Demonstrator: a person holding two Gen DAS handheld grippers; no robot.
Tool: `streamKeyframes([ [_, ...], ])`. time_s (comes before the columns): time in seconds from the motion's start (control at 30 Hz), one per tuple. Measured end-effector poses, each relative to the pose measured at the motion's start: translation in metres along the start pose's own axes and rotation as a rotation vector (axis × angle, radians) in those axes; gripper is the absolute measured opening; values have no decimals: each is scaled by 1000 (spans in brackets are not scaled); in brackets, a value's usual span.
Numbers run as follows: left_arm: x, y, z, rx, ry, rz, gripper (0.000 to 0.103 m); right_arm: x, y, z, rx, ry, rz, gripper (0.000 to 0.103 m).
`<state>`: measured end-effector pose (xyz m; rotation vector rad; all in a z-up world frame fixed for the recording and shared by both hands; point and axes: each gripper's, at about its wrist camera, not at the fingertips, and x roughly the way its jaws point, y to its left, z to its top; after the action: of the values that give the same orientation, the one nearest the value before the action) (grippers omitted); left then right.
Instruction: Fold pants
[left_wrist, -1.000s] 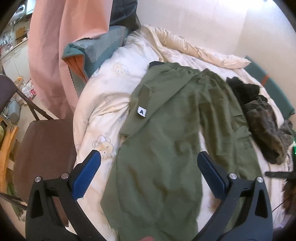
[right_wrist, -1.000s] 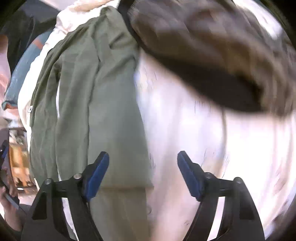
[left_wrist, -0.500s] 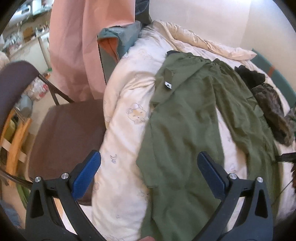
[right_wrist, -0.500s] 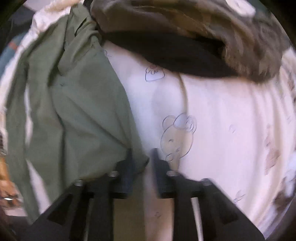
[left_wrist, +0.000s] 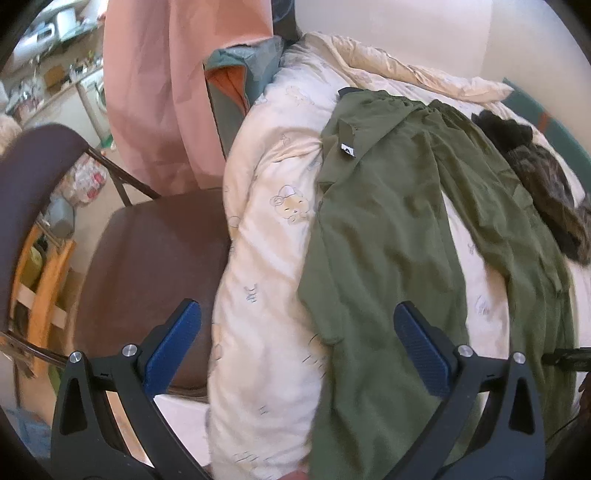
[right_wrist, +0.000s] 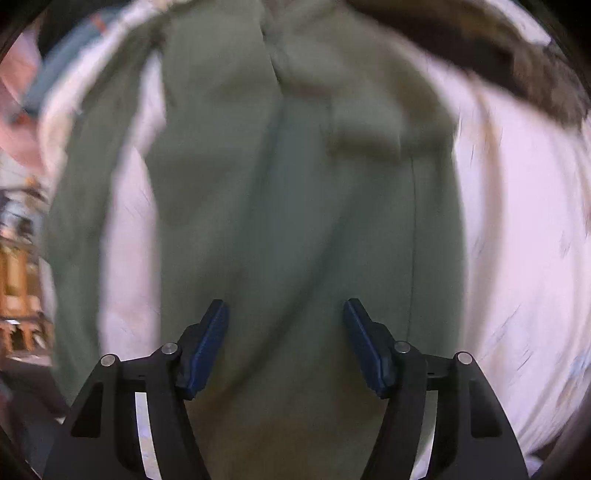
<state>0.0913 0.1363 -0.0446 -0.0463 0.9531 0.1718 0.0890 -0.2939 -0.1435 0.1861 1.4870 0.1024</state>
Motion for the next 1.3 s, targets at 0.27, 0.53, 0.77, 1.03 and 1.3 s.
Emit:
streamKeyframes([
  [0.27,-24,37,-47,-37,64,-21,103,-38,51,-63,-100,-21,28,67],
  [0.53,-29,35,-79,-31,128,-48,103,8,157,-99,-113,50,367,66],
  [0.77,-17,33,-87,-5,160,-27,103,13,207,-125,-193,50,366,0],
  [1.03,-5,39,-84,-98,205,-90,103,-22,167,-145,-85,9,307,0],
  [1.3,0,31,-95,-70,265,-101,103,37,167,-141,19,143,328,6],
])
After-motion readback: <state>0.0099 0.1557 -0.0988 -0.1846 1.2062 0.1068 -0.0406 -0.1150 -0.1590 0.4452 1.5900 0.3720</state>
